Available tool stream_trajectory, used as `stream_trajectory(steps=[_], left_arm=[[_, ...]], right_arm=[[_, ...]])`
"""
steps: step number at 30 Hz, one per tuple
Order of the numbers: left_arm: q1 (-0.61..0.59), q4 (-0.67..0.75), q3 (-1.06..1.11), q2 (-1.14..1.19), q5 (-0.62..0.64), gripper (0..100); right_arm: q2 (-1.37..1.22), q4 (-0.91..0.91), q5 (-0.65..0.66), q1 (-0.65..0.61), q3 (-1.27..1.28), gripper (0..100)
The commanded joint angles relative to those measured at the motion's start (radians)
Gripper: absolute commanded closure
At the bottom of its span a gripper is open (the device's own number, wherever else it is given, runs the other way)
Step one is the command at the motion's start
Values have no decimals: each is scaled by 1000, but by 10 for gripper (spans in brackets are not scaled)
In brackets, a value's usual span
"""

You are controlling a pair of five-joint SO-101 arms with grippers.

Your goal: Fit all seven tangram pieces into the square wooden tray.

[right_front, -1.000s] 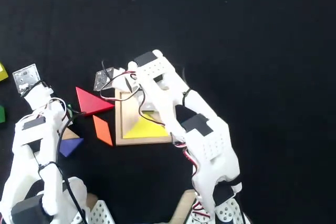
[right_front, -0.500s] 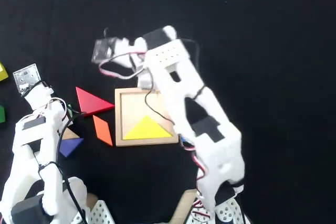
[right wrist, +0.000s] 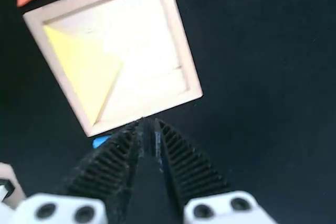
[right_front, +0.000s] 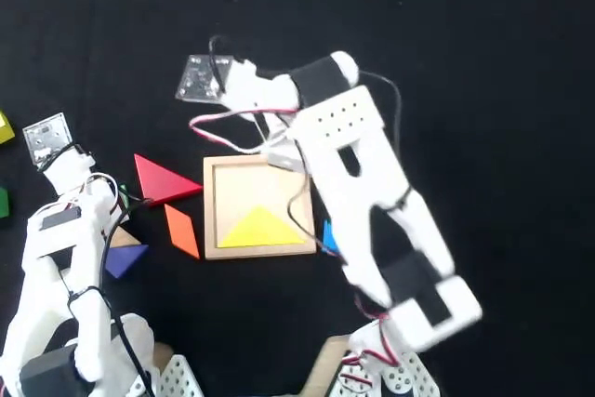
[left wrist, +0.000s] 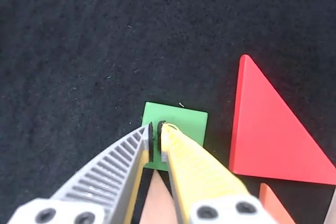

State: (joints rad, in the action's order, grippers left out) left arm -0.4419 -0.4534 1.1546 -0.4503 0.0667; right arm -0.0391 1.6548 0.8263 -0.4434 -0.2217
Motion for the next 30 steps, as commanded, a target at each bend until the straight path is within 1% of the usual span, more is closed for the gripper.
stream_trajectory(steps=[1,6,10,13,17,23,30], left_arm=[[15,5,-24,-11,3,943],[16,5,-24,-9,3,943],[21,5,-24,-8,3,943],[50,5,-24,-6,3,943],[70,5,-24,-5,3,943],[70,5,-24,-5,3,943],[70,5,-24,-5,3,943]], right_arm=[[196,-63,-8,110,130,988],[421,-262,-6,284,441,988],[578,-414,-12,359,702,988],[684,-477,-32,370,858,988],[831,-520,-161,370,993,988],[1023,-592,-270,370,1162,987],[1207,-786,-382,370,1411,987]])
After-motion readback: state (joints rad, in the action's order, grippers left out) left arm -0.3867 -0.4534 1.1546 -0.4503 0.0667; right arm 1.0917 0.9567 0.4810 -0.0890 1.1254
